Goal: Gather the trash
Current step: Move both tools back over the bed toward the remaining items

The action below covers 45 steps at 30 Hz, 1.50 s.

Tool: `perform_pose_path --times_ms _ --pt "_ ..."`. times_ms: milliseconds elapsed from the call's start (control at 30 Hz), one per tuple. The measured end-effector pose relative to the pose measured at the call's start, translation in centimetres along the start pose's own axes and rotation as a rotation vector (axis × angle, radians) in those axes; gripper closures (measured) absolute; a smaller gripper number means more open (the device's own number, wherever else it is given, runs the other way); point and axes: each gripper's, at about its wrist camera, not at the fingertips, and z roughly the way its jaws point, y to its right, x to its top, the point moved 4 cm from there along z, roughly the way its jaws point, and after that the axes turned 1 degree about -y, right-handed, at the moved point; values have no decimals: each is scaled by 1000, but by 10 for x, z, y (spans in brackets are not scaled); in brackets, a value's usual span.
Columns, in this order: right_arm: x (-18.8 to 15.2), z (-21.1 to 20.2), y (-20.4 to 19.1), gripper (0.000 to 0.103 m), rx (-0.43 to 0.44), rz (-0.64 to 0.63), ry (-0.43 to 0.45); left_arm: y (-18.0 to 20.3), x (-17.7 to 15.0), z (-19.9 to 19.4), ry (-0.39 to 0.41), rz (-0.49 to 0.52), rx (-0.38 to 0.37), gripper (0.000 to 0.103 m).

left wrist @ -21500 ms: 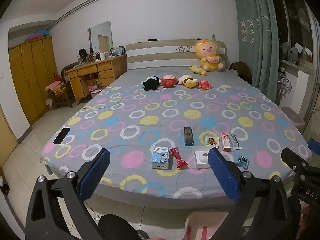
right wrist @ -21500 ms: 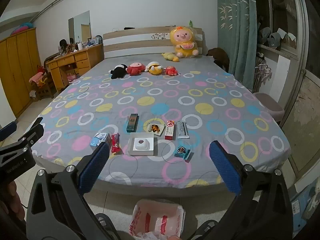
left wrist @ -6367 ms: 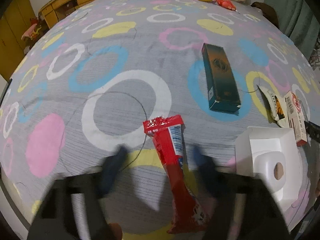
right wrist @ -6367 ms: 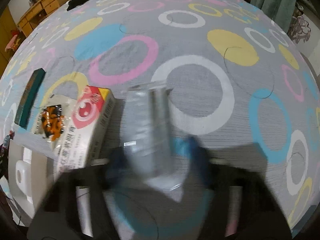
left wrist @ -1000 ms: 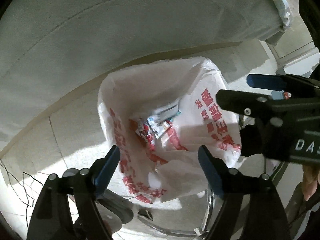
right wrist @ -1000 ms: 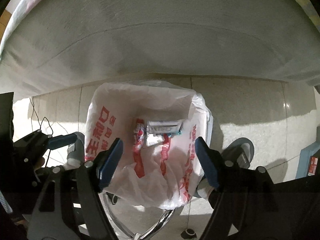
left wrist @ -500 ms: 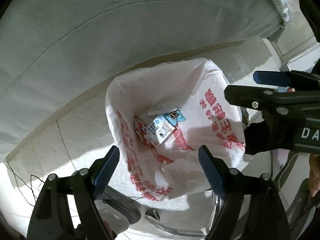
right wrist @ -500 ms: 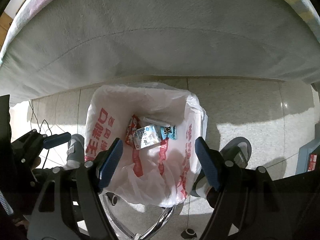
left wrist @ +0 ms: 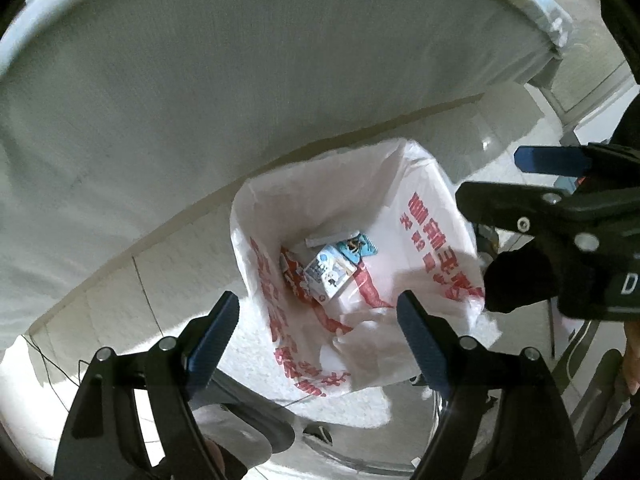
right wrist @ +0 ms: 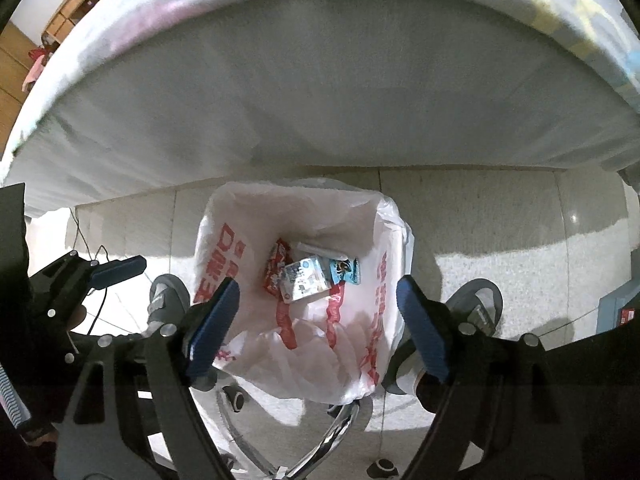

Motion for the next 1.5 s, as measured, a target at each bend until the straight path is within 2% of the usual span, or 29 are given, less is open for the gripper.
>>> perform_pose_path --times_ms 267,700,967,1167,1500 --pt "0 -32 0 21 27 17 66 0 6 -40 94 -2 9 24" --pt "7 -91 3 19 47 34 199 -27 6 -91 219 -95 28 24" --pt "15 -127 -1 19 49 23 261 -43 12 -141 363 -168 54 24" --pt "34 -163 -2 18 40 4 328 -68 31 -178 471 -250 60 20" --pt "84 -207 -3 17 26 -6 429 -123 68 -200 555 -348 91 19"
